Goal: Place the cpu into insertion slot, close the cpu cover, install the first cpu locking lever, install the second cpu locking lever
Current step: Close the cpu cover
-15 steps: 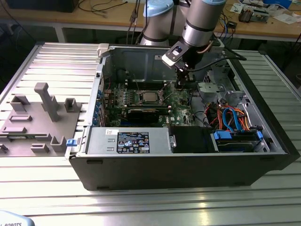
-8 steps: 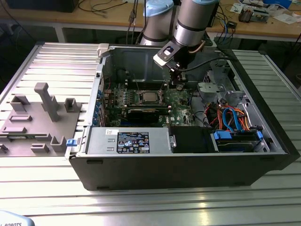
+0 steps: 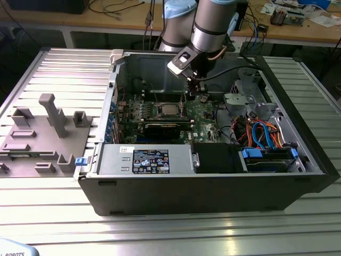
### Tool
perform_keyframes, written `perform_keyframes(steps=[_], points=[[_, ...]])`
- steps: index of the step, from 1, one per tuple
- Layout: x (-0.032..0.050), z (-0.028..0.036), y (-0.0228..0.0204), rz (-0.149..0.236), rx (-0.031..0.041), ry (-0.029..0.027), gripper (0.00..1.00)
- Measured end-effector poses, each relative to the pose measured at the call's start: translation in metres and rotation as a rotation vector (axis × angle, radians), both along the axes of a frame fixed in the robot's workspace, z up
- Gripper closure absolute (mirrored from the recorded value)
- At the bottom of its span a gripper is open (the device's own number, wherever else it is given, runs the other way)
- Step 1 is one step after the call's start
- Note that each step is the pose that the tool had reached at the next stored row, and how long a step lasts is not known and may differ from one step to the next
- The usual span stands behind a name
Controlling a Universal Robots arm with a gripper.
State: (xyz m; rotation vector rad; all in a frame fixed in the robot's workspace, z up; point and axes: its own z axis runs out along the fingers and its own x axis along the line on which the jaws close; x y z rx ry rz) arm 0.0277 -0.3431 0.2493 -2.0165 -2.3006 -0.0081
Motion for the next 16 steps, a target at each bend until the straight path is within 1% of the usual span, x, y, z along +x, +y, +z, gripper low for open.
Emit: perform_keyframes(steps=[5,7,12,16], points=[[-0.0079,-0.0002,0.0,0.0,0.0001,0.0,0.89],[-0.0098,-0.0003,0.0,0.0,0.0,0.0,0.89],[-0.0206,-0.0016,0.0,0.0,0.0,-0.0001,0.89],[-0.024,-0.0031,0.0,0.0,0.0,0.0,0.89]])
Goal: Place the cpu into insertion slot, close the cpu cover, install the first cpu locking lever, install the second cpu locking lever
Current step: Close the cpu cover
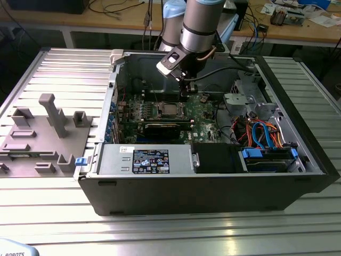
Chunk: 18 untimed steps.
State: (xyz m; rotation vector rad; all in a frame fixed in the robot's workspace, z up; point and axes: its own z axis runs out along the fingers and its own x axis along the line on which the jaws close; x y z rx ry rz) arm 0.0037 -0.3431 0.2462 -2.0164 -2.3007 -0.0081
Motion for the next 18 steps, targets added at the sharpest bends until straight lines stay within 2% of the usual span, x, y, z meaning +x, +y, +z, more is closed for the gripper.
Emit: perform_keyframes(steps=[11,18], points=[[-0.0101,-0.0062,0.0,0.0,0.0001,-0.0001,0.89],[-0.0181,-0.0116,0.0,-0.016,0.0,0.0,0.89]])
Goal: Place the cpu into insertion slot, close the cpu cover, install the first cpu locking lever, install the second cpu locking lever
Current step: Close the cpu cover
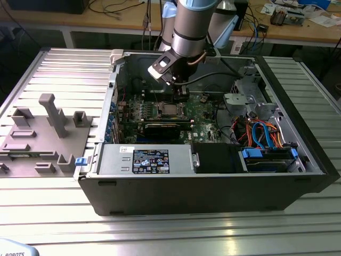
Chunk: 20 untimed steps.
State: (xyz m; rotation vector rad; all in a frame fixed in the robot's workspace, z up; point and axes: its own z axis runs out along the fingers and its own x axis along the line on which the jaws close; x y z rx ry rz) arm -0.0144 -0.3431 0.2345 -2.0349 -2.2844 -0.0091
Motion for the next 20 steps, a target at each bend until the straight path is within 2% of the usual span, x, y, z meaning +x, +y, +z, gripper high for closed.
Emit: perform_keyframes(steps=[20], points=[[-0.0195,-0.0093,0.0,0.0,0.0001,0.0,0.89]])
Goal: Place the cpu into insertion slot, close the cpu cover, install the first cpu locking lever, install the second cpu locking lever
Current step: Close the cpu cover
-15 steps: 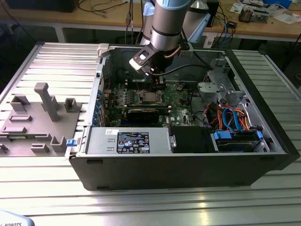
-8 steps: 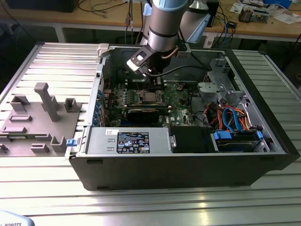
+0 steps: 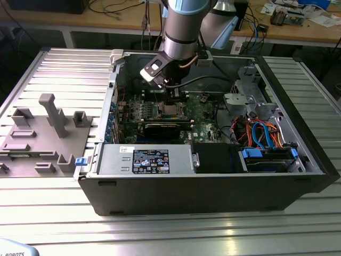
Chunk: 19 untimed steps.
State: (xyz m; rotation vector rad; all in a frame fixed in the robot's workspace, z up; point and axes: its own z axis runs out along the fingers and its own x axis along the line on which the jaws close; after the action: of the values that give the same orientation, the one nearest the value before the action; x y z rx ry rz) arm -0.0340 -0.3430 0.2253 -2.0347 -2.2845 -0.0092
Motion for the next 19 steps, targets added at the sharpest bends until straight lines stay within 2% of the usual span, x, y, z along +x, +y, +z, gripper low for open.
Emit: perform_keyframes(steps=[11,15,19], points=[[-0.0083,-0.012,0.0,0.0,-0.0001,0.0,0.89],[-0.0089,-0.0189,0.0,0.0,-0.0001,0.0,0.89],[-0.0089,-0.0194,0.0001,0.0,-0.0002,0.0001,0.89]])
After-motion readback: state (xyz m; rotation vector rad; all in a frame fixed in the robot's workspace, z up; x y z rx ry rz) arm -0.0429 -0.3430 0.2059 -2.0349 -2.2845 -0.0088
